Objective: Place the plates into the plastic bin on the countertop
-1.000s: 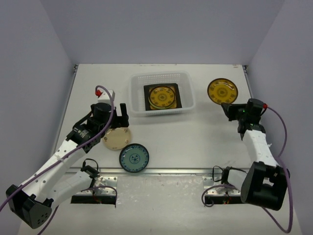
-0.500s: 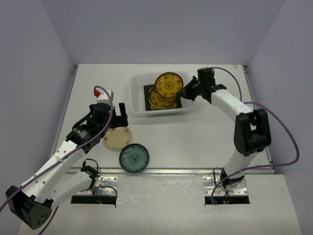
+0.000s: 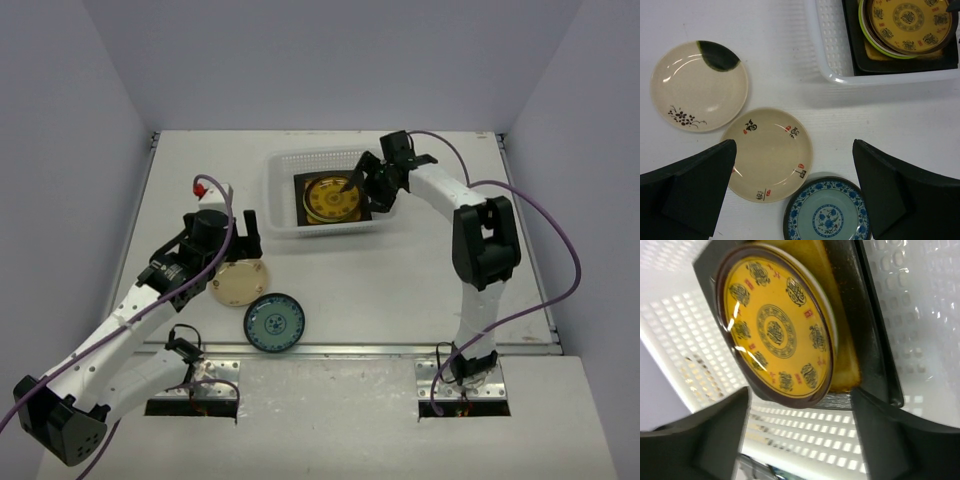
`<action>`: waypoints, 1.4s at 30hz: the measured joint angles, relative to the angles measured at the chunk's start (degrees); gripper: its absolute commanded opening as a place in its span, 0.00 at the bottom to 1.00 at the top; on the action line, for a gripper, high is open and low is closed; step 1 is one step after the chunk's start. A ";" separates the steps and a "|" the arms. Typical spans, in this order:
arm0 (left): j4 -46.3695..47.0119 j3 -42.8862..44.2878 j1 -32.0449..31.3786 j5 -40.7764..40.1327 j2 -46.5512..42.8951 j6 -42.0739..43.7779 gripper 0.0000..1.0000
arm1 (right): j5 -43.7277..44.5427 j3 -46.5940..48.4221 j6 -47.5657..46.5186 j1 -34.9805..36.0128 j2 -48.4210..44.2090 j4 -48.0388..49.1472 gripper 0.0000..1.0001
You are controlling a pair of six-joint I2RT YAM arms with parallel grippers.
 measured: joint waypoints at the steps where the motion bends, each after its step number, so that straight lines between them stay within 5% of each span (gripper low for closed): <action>1: 0.01 0.00 0.05 -0.09 0.01 -0.01 1.00 | -0.01 0.76 -0.69 0.02 0.00 -0.70 0.99; 6: 0.02 0.02 3.03 -0.37 1.88 -0.77 1.00 | 1.20 3.78 -4.34 0.20 -1.73 -2.94 0.99; 13: 0.58 0.20 24.22 8.84 12.83 -7.40 1.00 | 1.41 2.58 -14.56 0.39 -14.18 -5.81 0.99; 24: 1.01 4.73 38.74 9.10 27.00 -22.74 1.00 | -18.95 -22.60 -24.86 0.50 -37.42 0.20 0.99; 35: 3.60 5.66 41.88 6.65 42.35 -29.13 0.98 | -25.33 -31.40 -24.94 0.48 -47.36 3.74 0.99; 40: 5.08 6.59 41.98 6.35 46.15 -29.77 0.89 | -24.70 -32.43 -24.96 0.45 -47.98 5.25 0.99; 42: 6.21 6.79 41.98 6.42 46.48 -29.86 0.73 | -24.20 -32.80 -24.94 0.39 -47.98 5.28 0.99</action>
